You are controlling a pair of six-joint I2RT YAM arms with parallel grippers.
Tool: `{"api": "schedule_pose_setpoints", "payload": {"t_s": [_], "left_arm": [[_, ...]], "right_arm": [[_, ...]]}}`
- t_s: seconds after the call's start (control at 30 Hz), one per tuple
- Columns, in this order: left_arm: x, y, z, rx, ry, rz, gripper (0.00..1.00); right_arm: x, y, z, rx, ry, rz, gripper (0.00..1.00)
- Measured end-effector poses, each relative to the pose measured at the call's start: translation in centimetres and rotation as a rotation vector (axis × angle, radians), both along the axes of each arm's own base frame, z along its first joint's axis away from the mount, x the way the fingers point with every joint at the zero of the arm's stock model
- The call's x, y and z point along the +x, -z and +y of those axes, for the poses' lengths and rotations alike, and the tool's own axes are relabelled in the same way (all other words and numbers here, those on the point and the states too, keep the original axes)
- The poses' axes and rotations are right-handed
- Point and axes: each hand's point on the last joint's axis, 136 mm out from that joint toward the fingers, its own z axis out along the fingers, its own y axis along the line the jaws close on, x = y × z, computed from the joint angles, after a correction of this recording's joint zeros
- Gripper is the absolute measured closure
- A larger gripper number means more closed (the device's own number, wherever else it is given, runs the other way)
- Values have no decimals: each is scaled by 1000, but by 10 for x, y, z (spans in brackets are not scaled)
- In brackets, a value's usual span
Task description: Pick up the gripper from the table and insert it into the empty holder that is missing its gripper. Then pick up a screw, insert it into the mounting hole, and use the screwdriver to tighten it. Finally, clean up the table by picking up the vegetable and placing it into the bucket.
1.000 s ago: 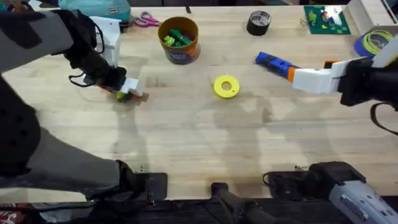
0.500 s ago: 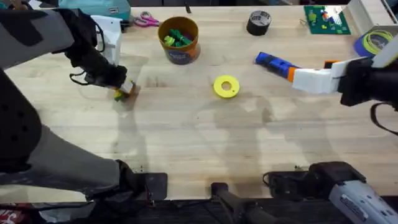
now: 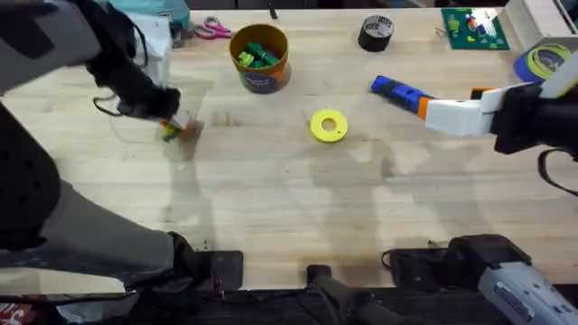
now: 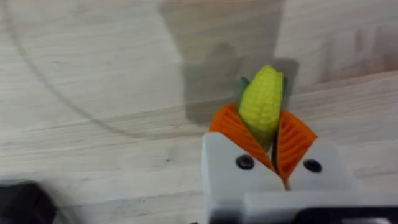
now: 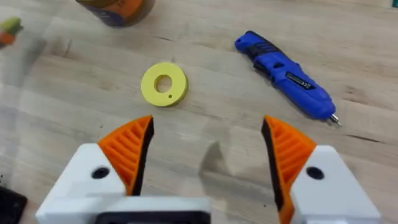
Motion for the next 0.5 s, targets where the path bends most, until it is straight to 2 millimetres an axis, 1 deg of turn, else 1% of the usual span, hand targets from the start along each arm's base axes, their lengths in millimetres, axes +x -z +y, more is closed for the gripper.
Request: {"api": "schedule_pose_setpoints", "payload": {"t_s": [0.07,0.17,0.3,0.33,0.37,0.43,0.5], "left_arm": [[12,-16,2,3,-17,-30,976],[36,-51,3,-4,-41,-111,976],[71,-117,-6,-5,-51,-295,976],[80,-139,-12,-6,-43,-354,976],[86,-154,-18,-7,-34,-397,976],[100,-192,-37,-19,4,-500,976],[111,-220,-59,-40,52,-588,976]], "right_arm": [[0,0,0,0,0,0,3],[0,0,0,0,0,0,3],[0,0,0,0,0,0,3],[0,0,0,0,0,0,3],[0,0,0,0,0,0,3],[0,0,0,0,0,0,3],[0,0,0,0,0,0,3]]}}
